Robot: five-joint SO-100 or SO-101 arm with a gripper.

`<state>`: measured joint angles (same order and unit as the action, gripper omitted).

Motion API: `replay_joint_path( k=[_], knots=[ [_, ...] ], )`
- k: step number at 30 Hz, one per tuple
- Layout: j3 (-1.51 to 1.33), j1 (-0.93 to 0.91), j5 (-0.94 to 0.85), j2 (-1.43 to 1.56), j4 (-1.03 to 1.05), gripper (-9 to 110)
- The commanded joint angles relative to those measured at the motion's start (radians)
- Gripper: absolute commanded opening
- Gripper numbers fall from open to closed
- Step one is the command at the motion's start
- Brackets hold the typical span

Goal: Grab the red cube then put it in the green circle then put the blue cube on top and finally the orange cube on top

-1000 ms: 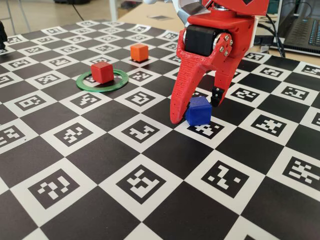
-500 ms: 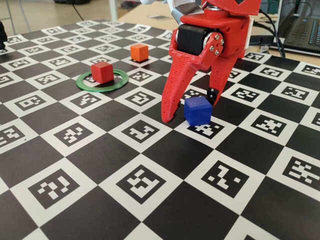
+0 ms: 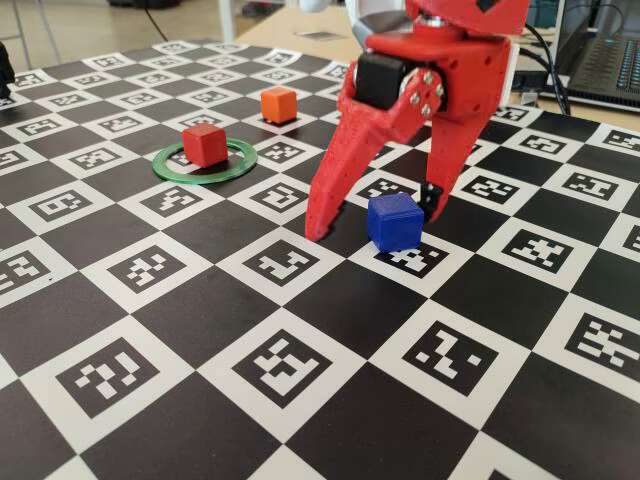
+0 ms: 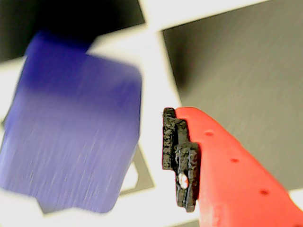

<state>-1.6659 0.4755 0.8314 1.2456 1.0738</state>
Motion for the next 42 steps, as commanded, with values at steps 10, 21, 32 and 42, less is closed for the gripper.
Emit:
replay_joint_path(
  k=[10, 21, 32, 42],
  knots=[
    [0.087, 0.032, 0.103, 0.003, 0.002, 52],
    [0.129, 0.012, 0.123, -0.021, 0.005, 51],
    [0.13, -0.012, 0.126, -0.02, 0.021, 51],
    [0.124, -0.014, 0.123, -0.014, 0.015, 39]
  ],
)
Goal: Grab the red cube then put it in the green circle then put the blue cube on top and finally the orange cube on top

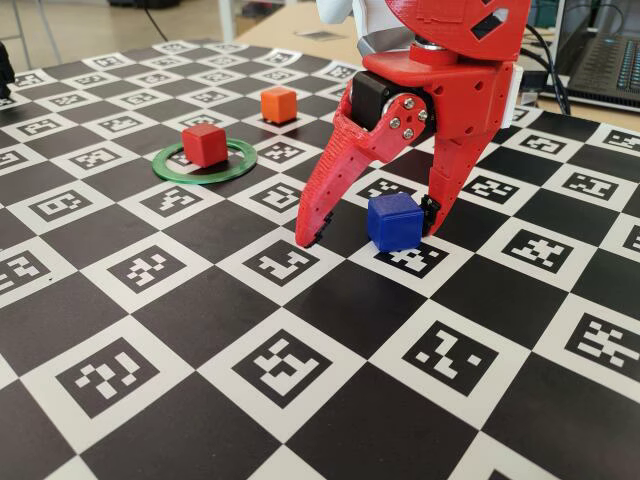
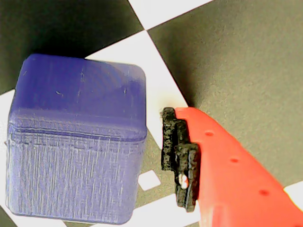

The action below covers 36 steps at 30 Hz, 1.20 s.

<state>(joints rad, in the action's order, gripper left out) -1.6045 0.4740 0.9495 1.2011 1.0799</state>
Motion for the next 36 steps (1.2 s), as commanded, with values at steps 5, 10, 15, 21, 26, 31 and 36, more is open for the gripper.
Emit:
replay_joint_path(
  k=[5, 10, 15, 21, 26, 31, 36],
  knots=[
    [0.055, -0.015, 0.008, 0.04, 0.003, 22],
    [0.043, -0.023, 0.006, 0.052, -0.005, 13],
    [0.04, -0.023, -0.025, 0.063, -0.005, 12],
    [0.014, -0.023, -0.127, 0.118, 0.02, 11],
    [0.015, -0.025, -0.275, 0.224, 0.103, 10],
    [0.104, -0.078, -0.411, 0.288, 0.322, 10],
    [0.112, -0.202, -0.591, 0.321, 0.468, 10]
  ],
)
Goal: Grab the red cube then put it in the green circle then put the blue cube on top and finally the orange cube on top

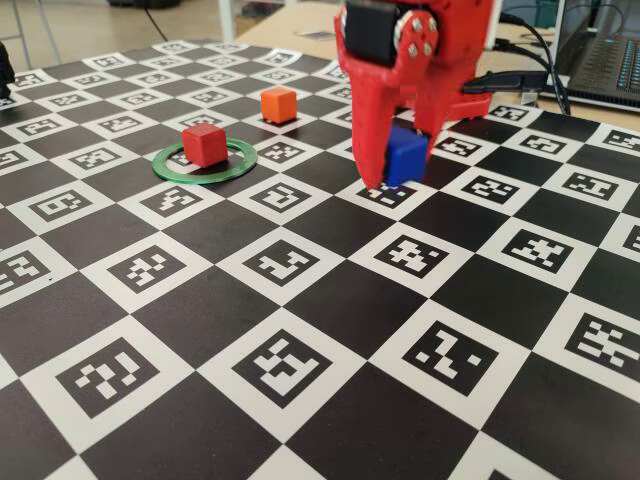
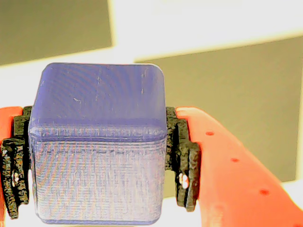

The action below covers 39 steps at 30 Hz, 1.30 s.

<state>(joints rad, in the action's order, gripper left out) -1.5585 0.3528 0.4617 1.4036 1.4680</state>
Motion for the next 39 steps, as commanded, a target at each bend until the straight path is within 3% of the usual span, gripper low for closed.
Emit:
replay_joint_path(
  k=[1, 11, 19, 39],
  knots=[
    [0.052, -0.114, -0.133, 0.13, 0.089, 9],
    [-0.017, -0.405, -0.377, 0.268, 0.091, 9],
    [-0.008, -0.5, -0.558, 0.279, 0.115, 9],
    [-0.035, -0.653, -0.693, 0.282, -0.015, 10]
  ],
)
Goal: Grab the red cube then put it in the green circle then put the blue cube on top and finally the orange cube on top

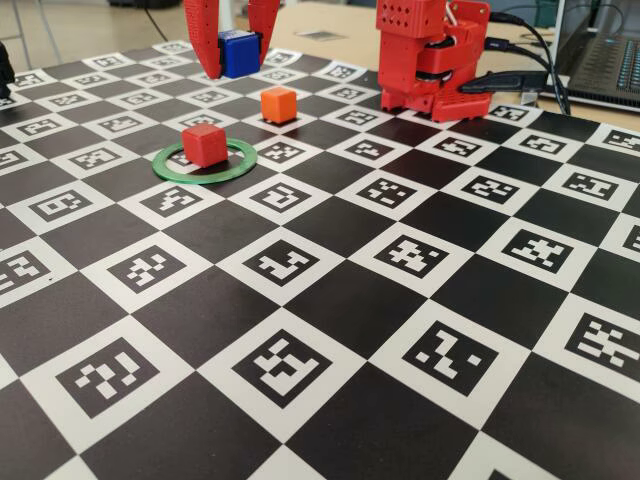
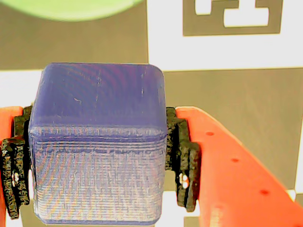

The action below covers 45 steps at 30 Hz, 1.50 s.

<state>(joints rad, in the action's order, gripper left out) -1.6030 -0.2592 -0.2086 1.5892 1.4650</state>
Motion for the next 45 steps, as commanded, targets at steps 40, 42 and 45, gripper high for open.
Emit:
replay_joint_path(
  k=[40, 42, 45],
  knots=[
    [0.071, -0.103, -0.098, -0.095, -0.202, 10],
    [0.061, -0.112, -0.103, -0.095, -0.212, 10],
    [0.048, -0.121, -0.107, -0.095, -0.222, 10]
  ],
)
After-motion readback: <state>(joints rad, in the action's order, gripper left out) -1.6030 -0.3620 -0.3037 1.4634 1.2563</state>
